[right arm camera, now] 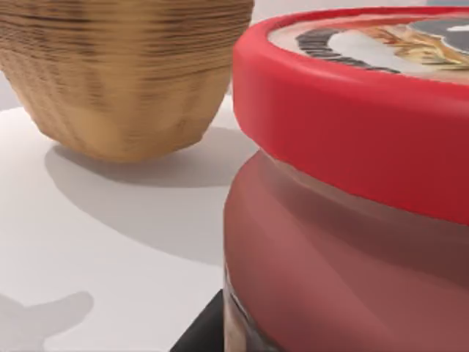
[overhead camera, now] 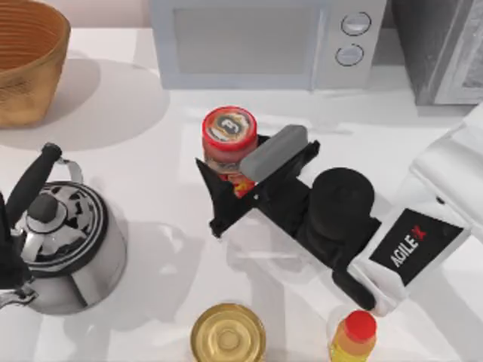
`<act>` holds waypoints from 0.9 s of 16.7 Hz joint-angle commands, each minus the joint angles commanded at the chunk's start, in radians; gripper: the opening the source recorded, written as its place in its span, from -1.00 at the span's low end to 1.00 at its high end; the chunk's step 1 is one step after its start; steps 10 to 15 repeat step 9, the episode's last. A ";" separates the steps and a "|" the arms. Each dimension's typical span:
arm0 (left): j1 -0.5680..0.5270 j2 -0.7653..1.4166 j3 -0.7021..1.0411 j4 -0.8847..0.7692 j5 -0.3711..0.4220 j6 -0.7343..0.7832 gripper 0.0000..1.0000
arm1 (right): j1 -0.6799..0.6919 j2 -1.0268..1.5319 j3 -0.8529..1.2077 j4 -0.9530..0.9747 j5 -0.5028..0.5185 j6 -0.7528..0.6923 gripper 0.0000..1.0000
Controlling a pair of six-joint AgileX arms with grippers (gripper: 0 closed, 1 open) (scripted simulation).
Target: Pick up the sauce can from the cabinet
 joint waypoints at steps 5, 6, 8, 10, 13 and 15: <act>0.000 0.000 0.000 0.000 0.000 0.000 1.00 | 0.000 0.000 0.000 0.000 0.000 0.000 1.00; 0.000 0.000 0.000 0.000 0.000 0.000 1.00 | 0.000 0.000 0.000 0.000 0.000 0.000 1.00; 0.000 0.000 0.000 0.000 0.000 0.000 1.00 | 0.000 0.000 0.000 0.000 0.000 0.000 1.00; 0.000 0.000 0.000 0.000 0.000 0.000 1.00 | 0.000 0.000 0.000 0.000 0.000 0.000 1.00; 0.000 0.000 0.000 0.000 0.000 0.000 1.00 | 0.000 0.000 0.000 0.000 0.000 0.000 1.00; 0.000 0.000 0.000 0.000 0.000 0.000 1.00 | 0.000 0.000 0.000 0.000 0.000 0.000 1.00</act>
